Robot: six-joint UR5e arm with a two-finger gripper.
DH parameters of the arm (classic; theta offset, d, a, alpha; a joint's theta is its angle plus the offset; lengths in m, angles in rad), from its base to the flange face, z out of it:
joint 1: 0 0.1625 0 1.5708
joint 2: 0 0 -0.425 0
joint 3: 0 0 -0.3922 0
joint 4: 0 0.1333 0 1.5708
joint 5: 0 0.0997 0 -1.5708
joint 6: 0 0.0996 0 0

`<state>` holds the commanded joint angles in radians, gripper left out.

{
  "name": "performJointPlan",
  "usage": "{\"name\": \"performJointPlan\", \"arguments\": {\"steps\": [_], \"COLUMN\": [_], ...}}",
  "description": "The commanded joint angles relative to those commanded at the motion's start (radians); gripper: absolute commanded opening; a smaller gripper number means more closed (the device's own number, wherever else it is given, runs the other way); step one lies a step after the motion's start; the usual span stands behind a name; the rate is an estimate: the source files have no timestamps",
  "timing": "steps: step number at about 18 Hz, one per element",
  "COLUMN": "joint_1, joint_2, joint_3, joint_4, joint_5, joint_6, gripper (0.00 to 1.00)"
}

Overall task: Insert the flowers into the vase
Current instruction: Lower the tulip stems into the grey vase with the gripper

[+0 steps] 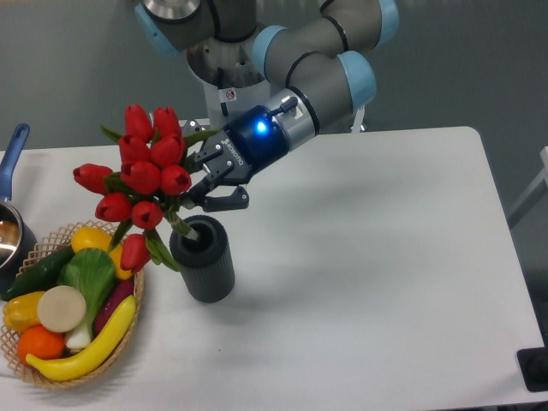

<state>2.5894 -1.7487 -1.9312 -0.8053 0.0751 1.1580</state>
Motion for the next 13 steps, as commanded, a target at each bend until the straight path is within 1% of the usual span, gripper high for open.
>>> {"name": "performJointPlan", "arguments": {"steps": [6,10,13], "joint_1": [0.002,0.006,0.006], "joint_2": [-0.017,-0.017,-0.017], "joint_3": [-0.021,-0.070,-0.084], "joint_4": [0.005,0.005,0.005], "joint_5": [0.008,0.041,0.052], "joint_6": [0.040,0.120,0.126], "gripper": [0.34,0.34,0.34]}}
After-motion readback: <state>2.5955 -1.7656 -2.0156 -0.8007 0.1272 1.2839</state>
